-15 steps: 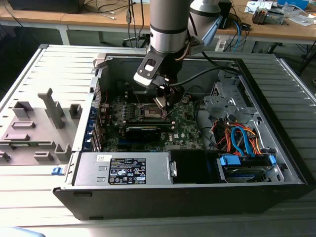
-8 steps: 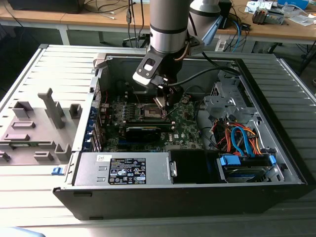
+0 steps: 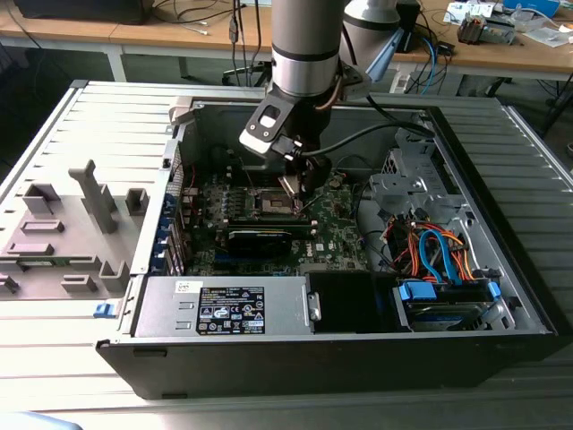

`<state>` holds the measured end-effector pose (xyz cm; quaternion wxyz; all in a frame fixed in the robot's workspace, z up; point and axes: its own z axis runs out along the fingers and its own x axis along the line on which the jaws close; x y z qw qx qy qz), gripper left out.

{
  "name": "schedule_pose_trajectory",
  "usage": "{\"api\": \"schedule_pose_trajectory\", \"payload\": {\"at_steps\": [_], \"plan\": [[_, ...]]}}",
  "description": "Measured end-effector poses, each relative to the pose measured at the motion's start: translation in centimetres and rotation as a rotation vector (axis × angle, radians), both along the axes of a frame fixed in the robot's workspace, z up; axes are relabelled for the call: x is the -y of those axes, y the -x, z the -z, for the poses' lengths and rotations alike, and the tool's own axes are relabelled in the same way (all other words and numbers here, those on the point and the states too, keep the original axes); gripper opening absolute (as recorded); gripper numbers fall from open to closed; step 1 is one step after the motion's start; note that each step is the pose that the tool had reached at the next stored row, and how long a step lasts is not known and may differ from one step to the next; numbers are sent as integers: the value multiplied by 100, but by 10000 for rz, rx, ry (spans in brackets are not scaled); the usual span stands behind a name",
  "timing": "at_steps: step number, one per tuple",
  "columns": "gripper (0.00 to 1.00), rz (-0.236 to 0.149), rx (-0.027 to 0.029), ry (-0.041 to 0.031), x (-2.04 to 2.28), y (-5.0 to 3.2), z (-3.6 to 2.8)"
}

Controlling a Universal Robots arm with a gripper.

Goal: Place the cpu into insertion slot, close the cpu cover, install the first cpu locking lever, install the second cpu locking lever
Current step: 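Place the cpu into insertion slot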

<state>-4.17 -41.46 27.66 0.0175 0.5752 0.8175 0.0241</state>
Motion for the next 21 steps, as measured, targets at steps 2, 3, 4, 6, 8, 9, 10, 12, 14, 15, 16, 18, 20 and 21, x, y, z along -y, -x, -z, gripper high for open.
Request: {"api": "schedule_pose_trajectory", "payload": {"at_steps": [2, 3, 4, 6, 8, 9, 10, 12, 14, 15, 16, 18, 20, 21], "plan": [[55, 114, 1, 0, 0, 0, 0], [55, 154, 0, 0, -1, 0, 0], [55, 217, 1, 0, 0, 0, 0], [55, 308, 0, -1, -1, 0, 0], [55, 367, 0, 0, -1, 0, 0], [55, 397, 0, 0, -1, 0, 0], [55, 423, 0, 0, -1, 0, 1], [55, 486, 1, 0, 0, 0, 1], [55, 625, 0, 0, -1, 0, 1], [55, 750, 0, 0, -1, 2, 1], [55, 817, 1, 0, -1, 2, 1], [55, 1011, 0, -1, -1, 3, 1], [55, 1219, 0, -1, -2, 4, 2], [55, 1328, 1, -1, -2, 4, 3]]}}
